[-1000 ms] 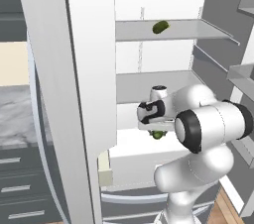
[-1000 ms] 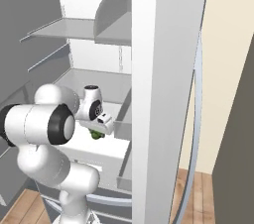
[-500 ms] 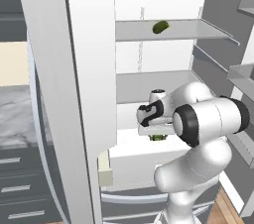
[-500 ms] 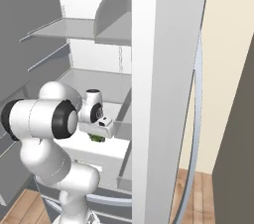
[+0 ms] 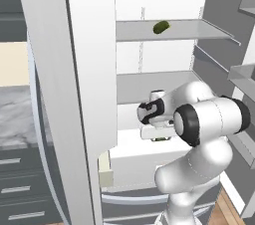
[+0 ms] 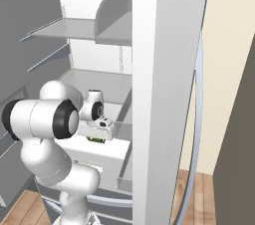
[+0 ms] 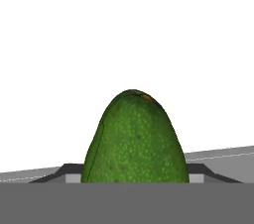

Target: Place the onion and avocado inside the fridge drawer. Close the drawer after placing the vegetables.

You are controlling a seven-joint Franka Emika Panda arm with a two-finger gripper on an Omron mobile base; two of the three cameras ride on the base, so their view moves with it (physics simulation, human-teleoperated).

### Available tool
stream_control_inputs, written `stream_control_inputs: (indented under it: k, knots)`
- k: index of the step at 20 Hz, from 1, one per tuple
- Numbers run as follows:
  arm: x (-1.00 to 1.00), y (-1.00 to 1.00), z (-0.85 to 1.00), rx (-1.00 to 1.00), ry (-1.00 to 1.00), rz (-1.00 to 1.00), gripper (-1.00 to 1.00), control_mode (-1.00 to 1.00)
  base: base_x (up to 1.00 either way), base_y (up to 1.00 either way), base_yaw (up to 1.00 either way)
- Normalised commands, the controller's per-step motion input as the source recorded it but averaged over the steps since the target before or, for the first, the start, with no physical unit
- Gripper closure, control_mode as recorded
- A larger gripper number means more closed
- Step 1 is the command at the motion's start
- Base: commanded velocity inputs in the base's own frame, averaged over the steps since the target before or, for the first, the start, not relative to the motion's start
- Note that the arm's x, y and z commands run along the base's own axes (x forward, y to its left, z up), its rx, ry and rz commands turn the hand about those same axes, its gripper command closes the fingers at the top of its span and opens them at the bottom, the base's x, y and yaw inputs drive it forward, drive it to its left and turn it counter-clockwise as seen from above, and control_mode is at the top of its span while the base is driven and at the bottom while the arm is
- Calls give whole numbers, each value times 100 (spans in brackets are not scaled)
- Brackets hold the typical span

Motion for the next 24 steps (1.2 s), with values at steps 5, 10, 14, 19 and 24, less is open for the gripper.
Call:
stream_control_inputs:
  k: [5,10,14,19,24]
  knots:
    - [-93,-15,0,5,0,3,100,-100,0,0,0]
    - [-51,-3,1,2,3,2,100,-100,0,0,0]
    - [0,-2,11,1,12,1,100,-100,0,0,0]
    - [2,-4,10,1,13,0,100,-100,0,0,0]
    - [59,0,-13,1,14,5,100,-100,0,0,0]
